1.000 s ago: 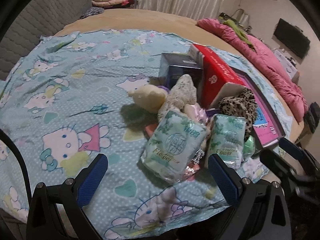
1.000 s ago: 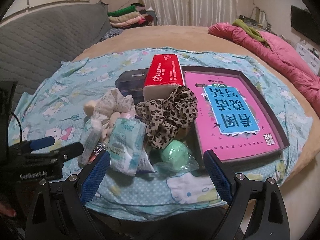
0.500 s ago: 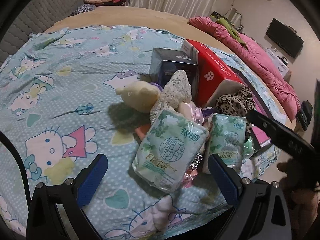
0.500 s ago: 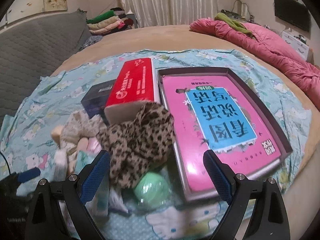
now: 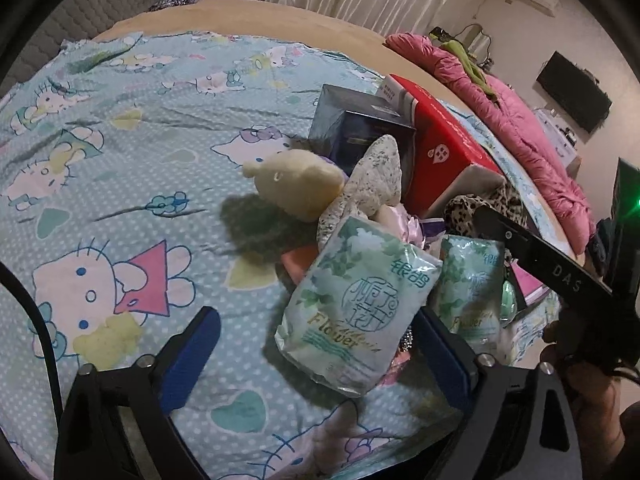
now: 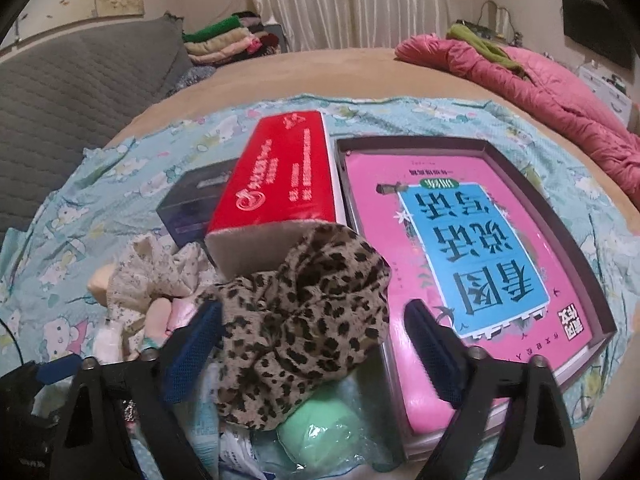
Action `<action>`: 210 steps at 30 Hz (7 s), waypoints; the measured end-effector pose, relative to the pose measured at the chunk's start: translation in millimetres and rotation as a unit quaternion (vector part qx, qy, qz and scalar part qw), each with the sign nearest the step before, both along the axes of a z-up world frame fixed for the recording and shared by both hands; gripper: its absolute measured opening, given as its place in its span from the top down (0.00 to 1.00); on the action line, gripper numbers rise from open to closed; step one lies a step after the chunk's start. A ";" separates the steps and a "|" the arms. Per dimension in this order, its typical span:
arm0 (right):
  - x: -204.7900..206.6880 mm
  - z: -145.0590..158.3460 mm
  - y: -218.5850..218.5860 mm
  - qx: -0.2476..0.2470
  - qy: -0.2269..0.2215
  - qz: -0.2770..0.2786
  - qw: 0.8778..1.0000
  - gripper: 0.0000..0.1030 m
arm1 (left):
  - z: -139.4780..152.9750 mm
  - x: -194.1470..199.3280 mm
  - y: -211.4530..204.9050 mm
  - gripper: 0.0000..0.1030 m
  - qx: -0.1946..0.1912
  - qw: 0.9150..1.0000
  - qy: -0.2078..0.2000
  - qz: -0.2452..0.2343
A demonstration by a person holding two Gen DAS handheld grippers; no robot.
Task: Organize soft objects
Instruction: 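Grasp the green Flower tissue pack with left tool while right tool grasps the leopard-print scrunchie, then carry the tissue pack with left tool while right tool carries the scrunchie toward the pink book tray, then open right tool to drop the scrunchie on the tray while left tool releases the tissue pack there, then move both open tools back over the remaining pile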
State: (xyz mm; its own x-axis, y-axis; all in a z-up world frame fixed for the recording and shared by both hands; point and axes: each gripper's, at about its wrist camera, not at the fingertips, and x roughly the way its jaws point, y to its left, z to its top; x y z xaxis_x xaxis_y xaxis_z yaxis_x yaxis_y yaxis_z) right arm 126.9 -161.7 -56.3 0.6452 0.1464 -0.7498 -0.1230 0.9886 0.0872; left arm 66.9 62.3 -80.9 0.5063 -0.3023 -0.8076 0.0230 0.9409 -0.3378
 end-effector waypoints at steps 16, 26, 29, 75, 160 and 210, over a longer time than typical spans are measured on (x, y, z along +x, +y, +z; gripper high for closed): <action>-10.9 13.3 -8.9 0.045 -0.022 0.039 0.998 0.81 | -2.0 -0.6 2.3 0.43 -0.053 0.998 -0.008 -0.016; -25.1 35.7 -13.9 0.072 -0.060 0.052 0.994 0.83 | 24.1 -12.5 7.2 0.45 -0.036 0.997 -0.063 -0.003; -26.3 38.7 -16.8 0.078 -0.064 0.050 0.994 0.83 | 34.5 -17.6 7.5 0.45 -0.026 0.997 -0.079 0.003; -61.7 73.4 -167.8 0.161 -0.152 -0.128 0.967 0.83 | 102.5 12.7 -203.9 0.45 0.088 0.986 -0.100 -0.102; -41.1 16.1 -210.2 0.086 -0.064 -0.208 0.972 0.24 | 21.1 59.7 -280.0 0.36 0.157 0.970 0.006 -0.187; -55.9 99.5 -124.9 0.103 -0.127 -0.108 0.981 0.22 | 120.7 24.8 -77.7 0.16 0.105 0.991 -0.085 -0.001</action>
